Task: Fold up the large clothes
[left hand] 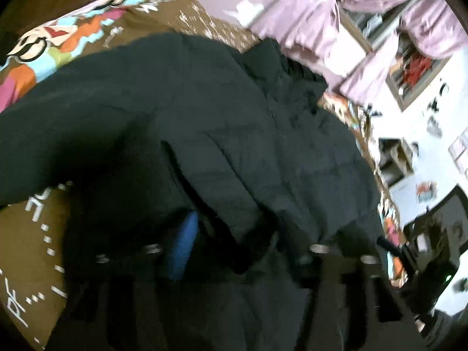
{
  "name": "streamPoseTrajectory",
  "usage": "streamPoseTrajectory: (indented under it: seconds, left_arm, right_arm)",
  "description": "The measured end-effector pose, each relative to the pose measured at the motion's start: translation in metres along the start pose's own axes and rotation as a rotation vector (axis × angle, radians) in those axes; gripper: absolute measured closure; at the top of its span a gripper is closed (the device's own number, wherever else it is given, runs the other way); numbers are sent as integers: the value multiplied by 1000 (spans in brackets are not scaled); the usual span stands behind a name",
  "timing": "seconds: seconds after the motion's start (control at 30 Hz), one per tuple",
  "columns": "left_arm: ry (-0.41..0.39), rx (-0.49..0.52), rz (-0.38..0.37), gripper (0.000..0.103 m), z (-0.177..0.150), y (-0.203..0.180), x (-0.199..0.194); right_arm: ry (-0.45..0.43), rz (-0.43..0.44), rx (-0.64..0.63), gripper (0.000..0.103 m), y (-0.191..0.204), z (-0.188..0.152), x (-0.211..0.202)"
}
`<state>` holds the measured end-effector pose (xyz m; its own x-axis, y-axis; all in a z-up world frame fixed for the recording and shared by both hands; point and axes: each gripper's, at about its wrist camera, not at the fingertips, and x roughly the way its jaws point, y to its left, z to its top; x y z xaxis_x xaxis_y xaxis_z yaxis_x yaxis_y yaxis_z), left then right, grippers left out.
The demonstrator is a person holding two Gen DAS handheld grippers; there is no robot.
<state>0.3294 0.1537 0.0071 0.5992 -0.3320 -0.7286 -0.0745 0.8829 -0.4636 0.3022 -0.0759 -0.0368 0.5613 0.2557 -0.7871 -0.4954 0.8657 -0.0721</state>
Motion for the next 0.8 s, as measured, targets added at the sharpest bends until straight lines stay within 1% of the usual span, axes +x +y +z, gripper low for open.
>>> streamPoseTrajectory:
  seconds: [0.03,0.1,0.13,0.17,0.23,0.33,0.37,0.4,0.47,0.57,0.6,0.63,0.7,0.77,0.8]
  left_arm:
    - [-1,11,8,59,-1,-2,3]
    - [-6,15,3,78,-1,-2,5]
    - [-14,11,23,92,-1,2,5]
    - [-27,12,37,97,-1,4,3]
    - [-86,52,56,100,3,1,-5]
    - [-222,155,115,100,12,-11,-29]
    - [-241,171,125,100,14,-11,-33]
    - [-242,187,130,100,17,-10,-34]
    - [-203,195,143,100,22,-7,-26]
    - [-115,209,204,100,16,4,2]
    - [-103,205,221,100,12,9,10]
    - [-98,193,223,100,10,14,15]
    - [-92,135,188,99,8,28,20]
    - [-87,99,157,98,8,38,22]
    - [-87,85,135,98,8,42,20]
  right_arm:
    - [-1,-3,5,24,-1,-3,-3]
    - [-7,-14,6,24,-3,-2,-5]
    - [-17,-23,0,24,-4,0,-7]
    - [-27,-33,-5,24,-4,1,-9]
    - [-56,-58,-16,24,-5,11,-11]
    - [-89,-84,1,23,-11,29,-6]
    - [-95,-91,19,23,-13,39,0]
    - [-99,-89,33,23,-16,43,4]
    - [-97,-68,65,23,-20,56,17]
    - [-66,-60,82,23,-17,73,45]
    - [-58,-56,89,23,-16,78,53]
    - [-50,-51,100,23,-14,82,65]
    - [-32,-50,103,23,-10,83,79]
    - [18,-65,88,22,-5,80,100]
    - [49,-91,70,19,-1,77,109]
